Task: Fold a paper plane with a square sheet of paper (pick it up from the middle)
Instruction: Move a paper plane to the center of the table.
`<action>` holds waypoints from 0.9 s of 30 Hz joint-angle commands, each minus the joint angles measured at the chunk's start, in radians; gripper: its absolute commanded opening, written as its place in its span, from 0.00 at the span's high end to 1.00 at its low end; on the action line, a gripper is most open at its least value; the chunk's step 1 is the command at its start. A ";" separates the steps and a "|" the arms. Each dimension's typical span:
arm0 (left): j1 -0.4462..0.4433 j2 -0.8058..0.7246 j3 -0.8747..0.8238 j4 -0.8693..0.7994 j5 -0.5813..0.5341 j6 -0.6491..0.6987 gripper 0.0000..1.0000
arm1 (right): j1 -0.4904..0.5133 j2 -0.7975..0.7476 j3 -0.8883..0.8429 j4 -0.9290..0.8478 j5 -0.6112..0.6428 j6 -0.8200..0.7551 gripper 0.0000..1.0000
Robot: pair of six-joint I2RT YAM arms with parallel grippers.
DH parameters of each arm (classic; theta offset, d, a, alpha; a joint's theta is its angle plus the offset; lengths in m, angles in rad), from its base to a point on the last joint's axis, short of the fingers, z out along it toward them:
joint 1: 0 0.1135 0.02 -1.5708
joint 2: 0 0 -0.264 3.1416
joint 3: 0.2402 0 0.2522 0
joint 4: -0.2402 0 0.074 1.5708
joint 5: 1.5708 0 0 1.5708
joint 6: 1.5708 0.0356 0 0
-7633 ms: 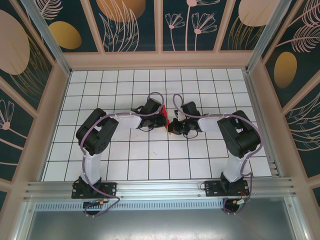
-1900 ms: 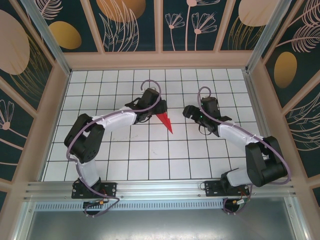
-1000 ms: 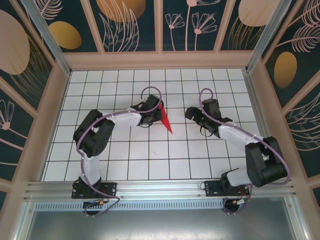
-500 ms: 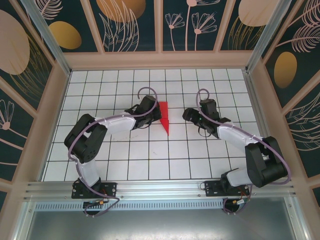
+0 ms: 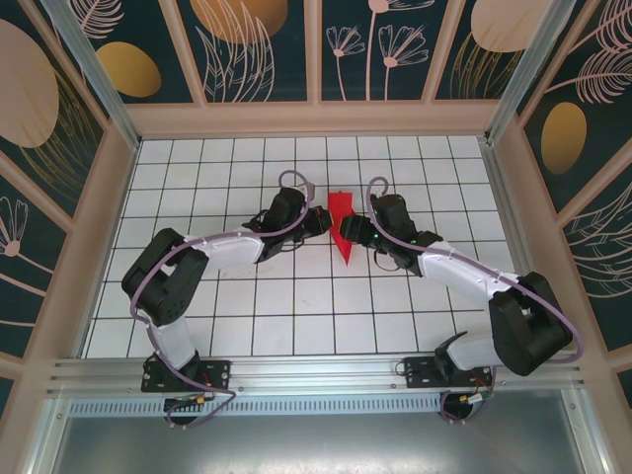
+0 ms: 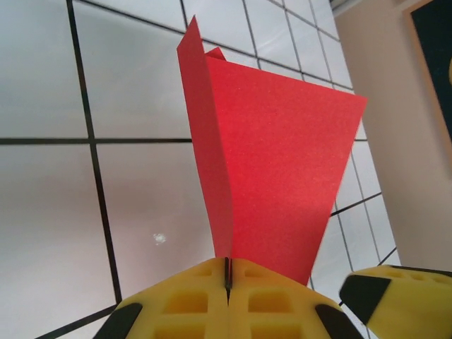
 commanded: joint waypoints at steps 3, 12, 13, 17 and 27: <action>0.025 0.069 -0.023 0.044 0.055 0.008 1.00 | 0.033 0.062 0.036 -0.057 0.038 -0.004 0.40; 0.050 0.099 -0.078 0.048 0.062 -0.002 1.00 | 0.080 0.212 0.137 -0.099 0.033 -0.029 0.53; 0.051 0.101 -0.078 0.041 0.058 0.001 1.00 | 0.084 0.231 0.153 -0.105 0.035 -0.034 0.53; 0.056 0.108 -0.083 0.034 0.055 0.001 1.00 | 0.094 0.291 0.210 -0.131 0.042 -0.051 0.55; 0.057 0.111 -0.081 0.024 0.057 0.007 1.00 | 0.109 0.365 0.262 -0.170 0.067 -0.075 0.56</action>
